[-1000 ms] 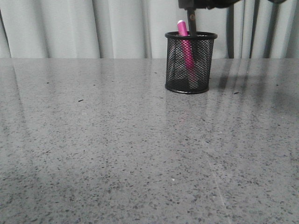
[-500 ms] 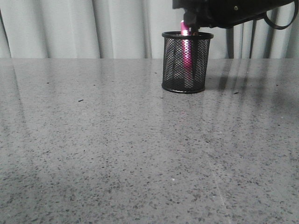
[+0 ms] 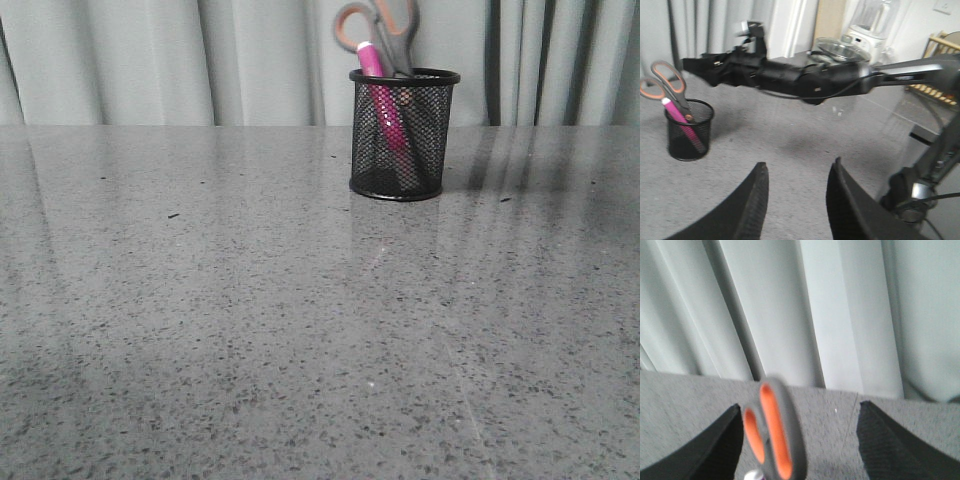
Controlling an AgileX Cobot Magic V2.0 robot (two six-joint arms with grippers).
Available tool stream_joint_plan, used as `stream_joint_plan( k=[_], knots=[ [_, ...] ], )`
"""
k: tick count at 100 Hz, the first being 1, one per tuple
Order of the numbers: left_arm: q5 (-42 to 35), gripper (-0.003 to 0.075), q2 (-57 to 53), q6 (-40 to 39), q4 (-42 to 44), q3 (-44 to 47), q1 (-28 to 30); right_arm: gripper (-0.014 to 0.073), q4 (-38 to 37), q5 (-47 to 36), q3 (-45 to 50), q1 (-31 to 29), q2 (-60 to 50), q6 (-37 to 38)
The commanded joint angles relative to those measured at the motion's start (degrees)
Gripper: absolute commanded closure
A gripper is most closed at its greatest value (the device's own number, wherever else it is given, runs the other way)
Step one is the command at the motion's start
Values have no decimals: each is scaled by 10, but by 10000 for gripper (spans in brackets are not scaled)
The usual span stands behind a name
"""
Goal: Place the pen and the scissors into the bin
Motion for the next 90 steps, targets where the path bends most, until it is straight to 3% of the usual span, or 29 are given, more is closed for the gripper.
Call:
stream_joint_plan(
  k=[1, 7, 19, 24, 36, 58, 90],
  knots=[
    [-52, 491, -2, -5, 26, -14, -4, 180, -2, -10, -16, -2, -74, 0],
    [-62, 542, -13, -7, 47, -5, -4, 300, -2, 40, -16, -2, -120, 0],
    [-117, 686, -61, -19, 94, 42, -4, 671, -24, 143, -6, -2, -216, 0],
    [-142, 741, -93, -19, 112, 72, -4, 660, -40, 156, 12, -2, -262, 0],
    [-195, 740, -168, -19, 139, 158, -3, 660, -89, 189, 74, -2, -386, 0],
    [-209, 740, -249, -24, 138, 283, 8, 660, -152, 348, 194, -2, -604, 0],
    [-306, 740, -251, -30, 136, 317, 8, 660, -155, 480, 244, -2, -768, 0]
  ],
)
